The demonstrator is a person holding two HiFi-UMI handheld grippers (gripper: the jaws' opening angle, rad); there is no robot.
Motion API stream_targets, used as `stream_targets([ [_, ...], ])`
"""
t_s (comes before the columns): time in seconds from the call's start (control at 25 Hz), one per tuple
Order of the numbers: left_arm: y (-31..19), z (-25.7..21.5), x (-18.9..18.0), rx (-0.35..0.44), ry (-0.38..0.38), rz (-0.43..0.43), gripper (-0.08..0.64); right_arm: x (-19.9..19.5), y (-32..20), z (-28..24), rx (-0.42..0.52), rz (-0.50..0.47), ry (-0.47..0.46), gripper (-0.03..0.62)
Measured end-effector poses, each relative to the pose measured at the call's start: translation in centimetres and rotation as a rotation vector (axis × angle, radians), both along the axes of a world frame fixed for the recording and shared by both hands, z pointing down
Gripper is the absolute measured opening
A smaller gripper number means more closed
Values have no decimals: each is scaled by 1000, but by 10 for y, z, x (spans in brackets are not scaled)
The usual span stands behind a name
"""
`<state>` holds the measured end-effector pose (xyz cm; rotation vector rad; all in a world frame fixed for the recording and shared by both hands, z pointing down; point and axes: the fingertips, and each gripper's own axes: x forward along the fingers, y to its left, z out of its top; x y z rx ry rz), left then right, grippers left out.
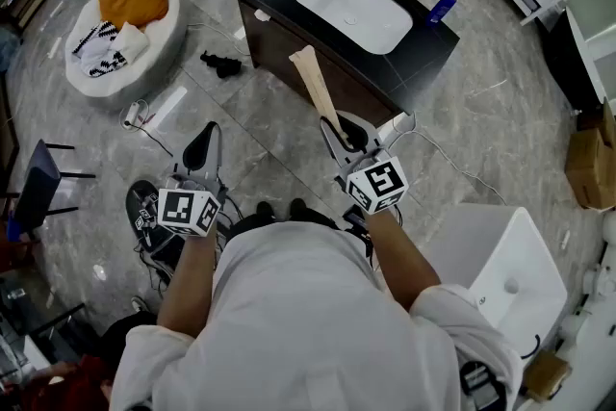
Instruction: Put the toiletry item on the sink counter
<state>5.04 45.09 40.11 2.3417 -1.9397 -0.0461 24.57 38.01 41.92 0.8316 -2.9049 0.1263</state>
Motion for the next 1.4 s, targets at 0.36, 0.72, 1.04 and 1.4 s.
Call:
stream_targets([
  [0.36,-23,3,38,-17,-3,42,17,31,-17,-10,13,-48,-29,74],
  [0.72,-35,21,48,-63,-1,48,17,38,-31,4,-44,-98,-69,74],
  [1.04,-72,49,-5,-89,35,-5,17,-18,-76,30,-141,-74,-80,74],
  [1.4,-161,46,-97,-71,57,-22,15,-117,-174,20,-116,-100,-48,74],
])
